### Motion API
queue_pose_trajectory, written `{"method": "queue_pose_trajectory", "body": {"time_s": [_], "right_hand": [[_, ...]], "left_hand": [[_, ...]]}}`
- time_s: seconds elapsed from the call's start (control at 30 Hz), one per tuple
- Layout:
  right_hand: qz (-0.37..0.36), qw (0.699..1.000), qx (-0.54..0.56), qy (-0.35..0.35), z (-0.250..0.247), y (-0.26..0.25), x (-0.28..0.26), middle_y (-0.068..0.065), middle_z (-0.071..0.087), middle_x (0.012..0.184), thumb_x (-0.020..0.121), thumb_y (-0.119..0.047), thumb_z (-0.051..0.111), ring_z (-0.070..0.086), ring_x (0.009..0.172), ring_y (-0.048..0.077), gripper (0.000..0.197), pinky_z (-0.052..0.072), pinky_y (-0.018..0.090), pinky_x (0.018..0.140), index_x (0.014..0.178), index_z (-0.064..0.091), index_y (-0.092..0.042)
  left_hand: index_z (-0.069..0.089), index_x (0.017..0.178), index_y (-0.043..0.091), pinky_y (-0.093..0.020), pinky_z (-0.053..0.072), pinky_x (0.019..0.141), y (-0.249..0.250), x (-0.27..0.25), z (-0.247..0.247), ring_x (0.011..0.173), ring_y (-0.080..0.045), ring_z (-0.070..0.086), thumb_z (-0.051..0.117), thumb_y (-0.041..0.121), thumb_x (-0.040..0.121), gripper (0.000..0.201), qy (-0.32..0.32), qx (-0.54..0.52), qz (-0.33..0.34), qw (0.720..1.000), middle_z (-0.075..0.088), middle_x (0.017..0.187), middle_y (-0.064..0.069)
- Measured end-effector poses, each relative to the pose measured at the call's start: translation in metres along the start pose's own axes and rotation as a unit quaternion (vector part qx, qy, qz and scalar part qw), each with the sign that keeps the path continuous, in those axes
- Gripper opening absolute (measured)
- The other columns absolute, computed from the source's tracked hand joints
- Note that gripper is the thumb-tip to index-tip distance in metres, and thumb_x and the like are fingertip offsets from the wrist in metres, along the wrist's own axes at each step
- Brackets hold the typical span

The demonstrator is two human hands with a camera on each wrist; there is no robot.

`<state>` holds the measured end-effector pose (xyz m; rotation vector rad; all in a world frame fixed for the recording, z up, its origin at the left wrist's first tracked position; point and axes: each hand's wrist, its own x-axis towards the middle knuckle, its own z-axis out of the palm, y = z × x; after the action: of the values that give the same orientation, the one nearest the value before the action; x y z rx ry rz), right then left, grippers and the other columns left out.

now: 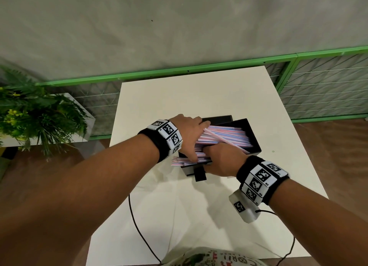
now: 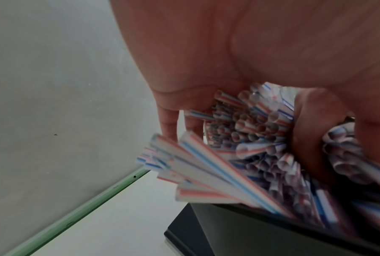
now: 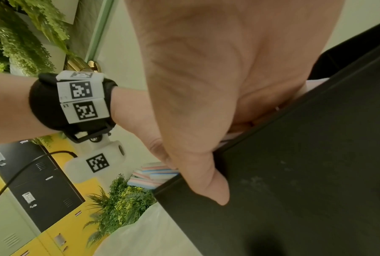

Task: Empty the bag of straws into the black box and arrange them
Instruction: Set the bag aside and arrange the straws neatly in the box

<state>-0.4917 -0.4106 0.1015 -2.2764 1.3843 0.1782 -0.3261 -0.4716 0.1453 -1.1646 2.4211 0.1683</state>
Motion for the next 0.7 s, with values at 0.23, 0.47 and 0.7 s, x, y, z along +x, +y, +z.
{"method": "queue_pose_trajectory", "body": {"time_s": [0.23,0.47,0.7], "right_hand": [[0.029,0.999,0.000,-0.021,0.004,0.005,-0.002,-0.003,0.061,0.080,0.082,-0.047,0.062,0.061,0.078,0.024,0.026,0.041,0.029,0.063,0.082,0.057,-0.022],[0.019,0.995,0.089,-0.031,0.005,0.013,0.001,-0.005,0.069,0.087,0.080,-0.045,0.067,0.063,0.085,0.022,0.022,0.052,0.034,0.074,0.093,0.070,-0.027],[0.007,0.997,0.077,0.010,0.007,0.015,0.003,0.001,0.072,0.087,0.076,-0.045,0.070,0.065,0.082,0.025,0.025,0.053,0.034,0.071,0.086,0.064,-0.024]], "left_hand": [[0.004,0.161,0.024,-0.037,0.049,0.094,0.000,-0.006,-0.002,0.117,-0.027,0.060,0.072,0.089,0.053,0.144,0.024,-0.049,0.020,0.998,0.046,0.146,-0.004],[0.001,0.161,0.026,-0.037,0.049,0.095,0.003,-0.011,-0.002,0.115,-0.027,0.061,0.072,0.090,0.051,0.146,0.029,-0.057,0.015,0.998,0.047,0.144,-0.003],[0.000,0.161,0.027,-0.038,0.050,0.097,0.004,-0.014,-0.005,0.111,-0.028,0.062,0.073,0.089,0.051,0.146,0.036,-0.065,0.013,0.997,0.049,0.142,-0.003]]}}
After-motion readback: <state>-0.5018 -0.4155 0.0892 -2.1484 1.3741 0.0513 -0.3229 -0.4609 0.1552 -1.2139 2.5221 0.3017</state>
